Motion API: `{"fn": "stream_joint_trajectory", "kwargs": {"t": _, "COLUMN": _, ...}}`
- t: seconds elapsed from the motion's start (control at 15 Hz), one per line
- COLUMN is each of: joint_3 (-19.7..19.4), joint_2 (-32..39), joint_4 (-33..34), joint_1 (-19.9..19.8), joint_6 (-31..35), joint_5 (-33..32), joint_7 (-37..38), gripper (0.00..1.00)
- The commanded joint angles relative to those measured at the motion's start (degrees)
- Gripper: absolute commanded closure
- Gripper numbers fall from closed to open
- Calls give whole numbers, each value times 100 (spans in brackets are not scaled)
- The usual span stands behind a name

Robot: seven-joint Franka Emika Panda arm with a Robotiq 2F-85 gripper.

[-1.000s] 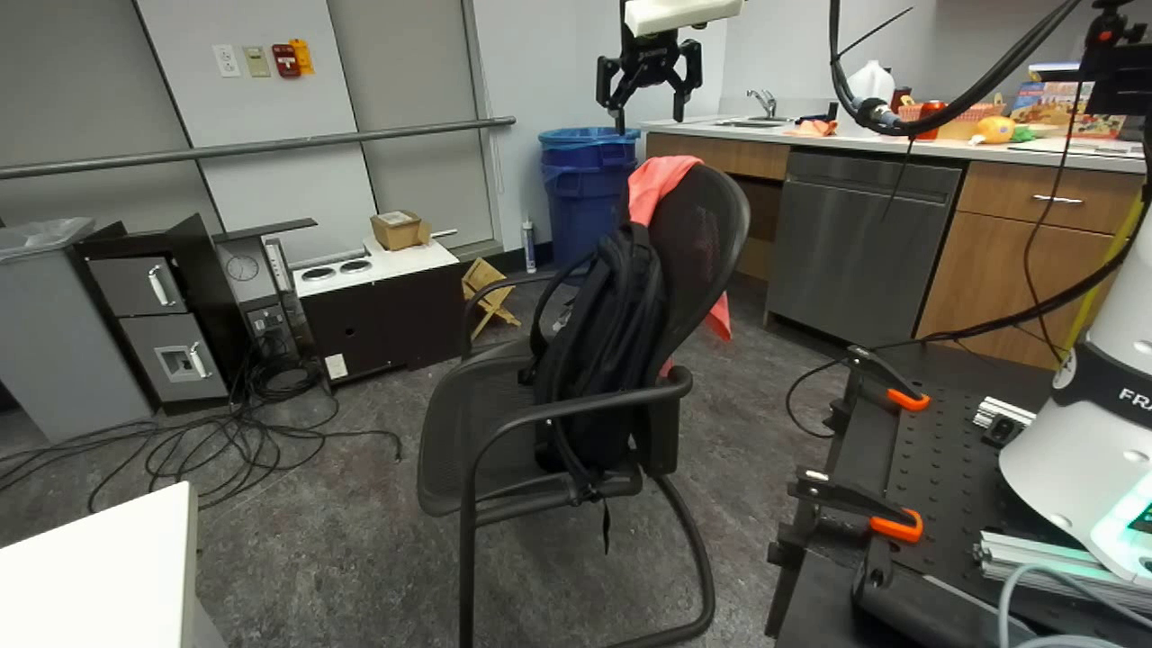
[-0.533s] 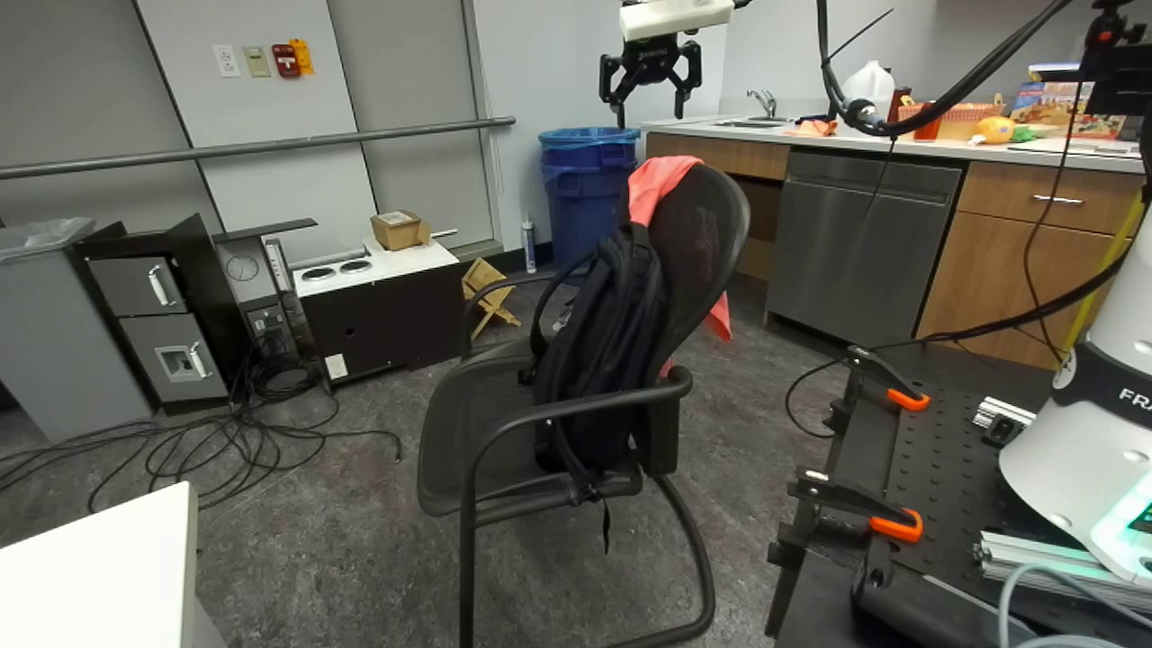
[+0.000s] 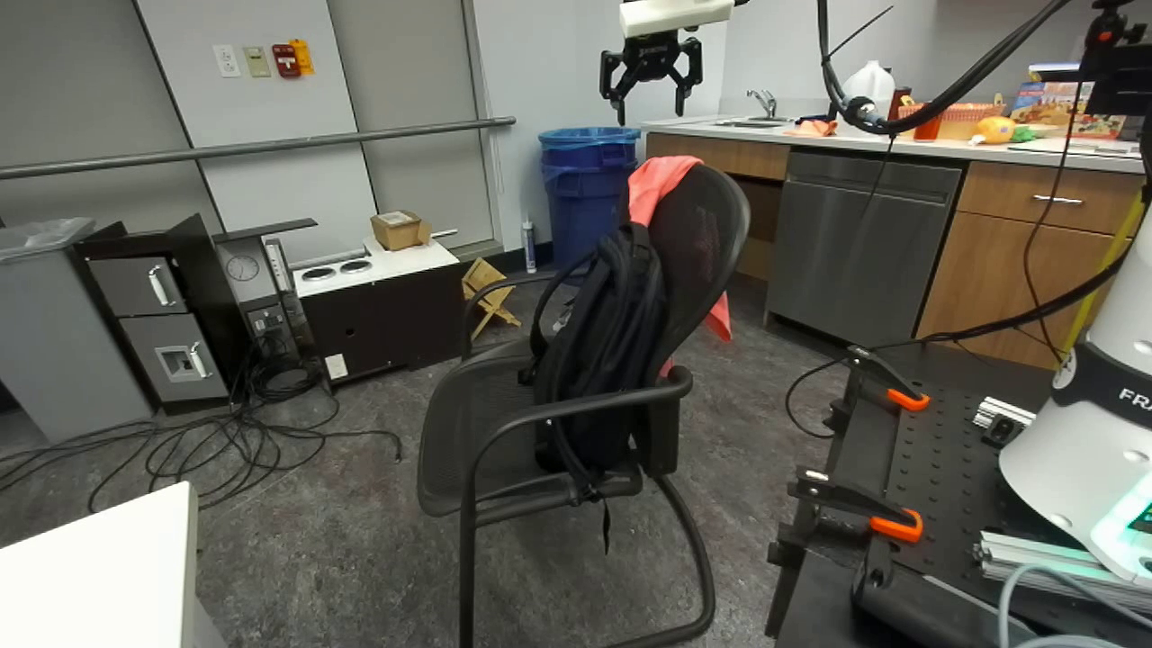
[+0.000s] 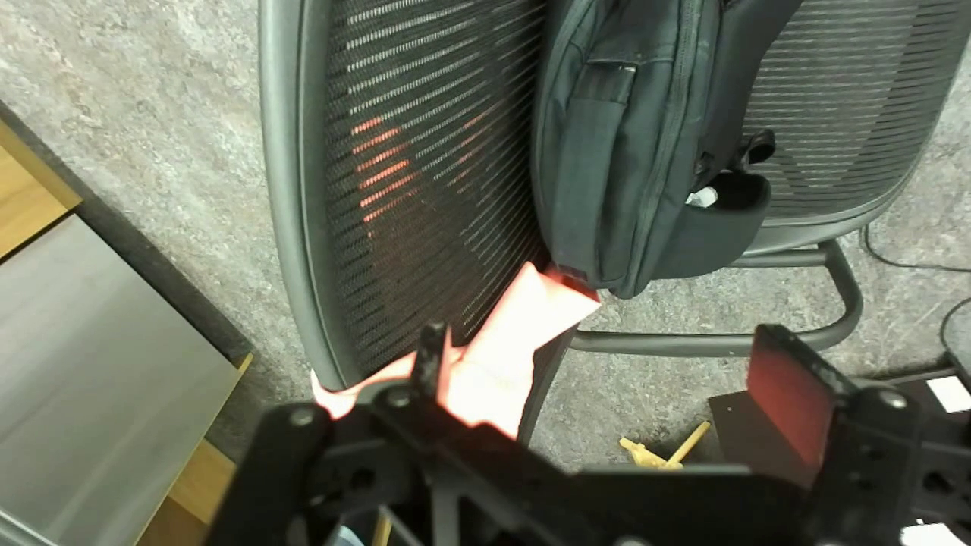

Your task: Remove the orange cloth from the head rest and put it on the sink

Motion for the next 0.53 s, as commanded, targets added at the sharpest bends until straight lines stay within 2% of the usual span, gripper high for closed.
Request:
{"fn": "stream_joint_trajectory", "kwargs": {"t": 0.0, "joint_3": -72, "joint_2": 2, "joint_4": 13, "joint_1": 69, "joint_6": -14, "joint_5": 13, "joint_7": -17, "gripper": 0}}
{"fn": "stream_joint_trajectory", "kwargs": {"t": 0.47, "joint_3": -118, "joint_2": 251, "joint_4": 256, "joint_1": 50, "joint_6": 116, "joint_5": -72, "joint_7": 146, "gripper": 0}}
